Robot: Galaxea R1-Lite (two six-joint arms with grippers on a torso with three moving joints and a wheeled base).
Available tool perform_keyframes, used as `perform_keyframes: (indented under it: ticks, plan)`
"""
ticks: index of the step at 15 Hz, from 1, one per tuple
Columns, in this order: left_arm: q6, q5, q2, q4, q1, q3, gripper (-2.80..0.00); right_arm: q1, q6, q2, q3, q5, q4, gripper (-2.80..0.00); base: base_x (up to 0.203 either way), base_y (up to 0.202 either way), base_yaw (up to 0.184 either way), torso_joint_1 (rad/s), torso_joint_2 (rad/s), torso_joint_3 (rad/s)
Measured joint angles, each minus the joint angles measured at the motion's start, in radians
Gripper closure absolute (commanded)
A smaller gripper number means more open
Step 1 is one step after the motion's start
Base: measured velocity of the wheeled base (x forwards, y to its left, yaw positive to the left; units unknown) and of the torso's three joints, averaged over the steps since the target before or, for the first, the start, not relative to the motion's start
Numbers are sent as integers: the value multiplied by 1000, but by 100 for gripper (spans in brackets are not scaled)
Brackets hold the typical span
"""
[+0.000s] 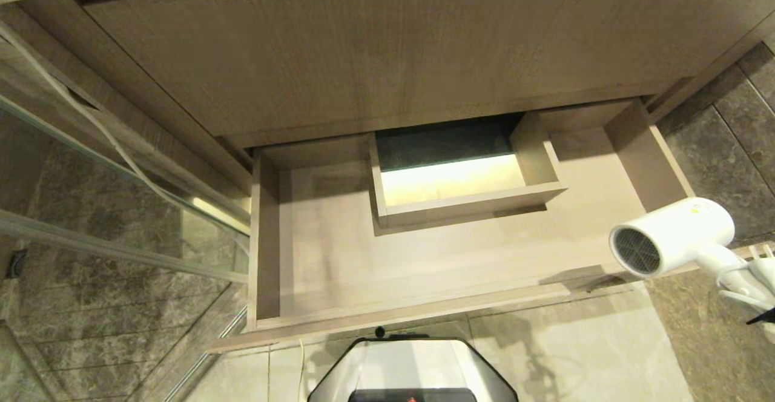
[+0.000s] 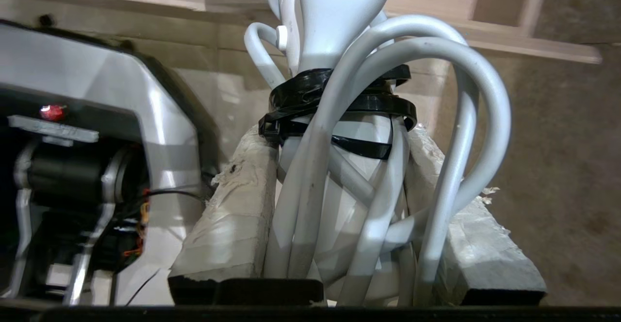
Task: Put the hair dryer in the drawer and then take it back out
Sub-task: Put it into the drawer
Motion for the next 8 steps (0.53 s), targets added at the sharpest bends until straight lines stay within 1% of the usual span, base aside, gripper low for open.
perform_keyframes:
  ticks: [2, 4, 6, 8]
  plan:
    - [0, 0, 0, -5, 0, -1, 0, -1, 1, 2, -1, -2, -3, 0, 0, 0, 0, -93, 395, 273]
    - [0, 0, 0, -3, 0, 0, 0, 0, 0, 3, -1, -1, -1, 0, 0, 0, 0, -27, 322, 315]
    - [0, 0, 0, -1, 0, 0, 0, 0, 1, 4, 4, 0, -1, 0, 0, 0, 0, 66, 235, 355]
    - [0, 0, 0, -4, 1, 0, 0, -1, 0, 8, 5, 0, -2, 0, 0, 0, 0, 121, 117, 196]
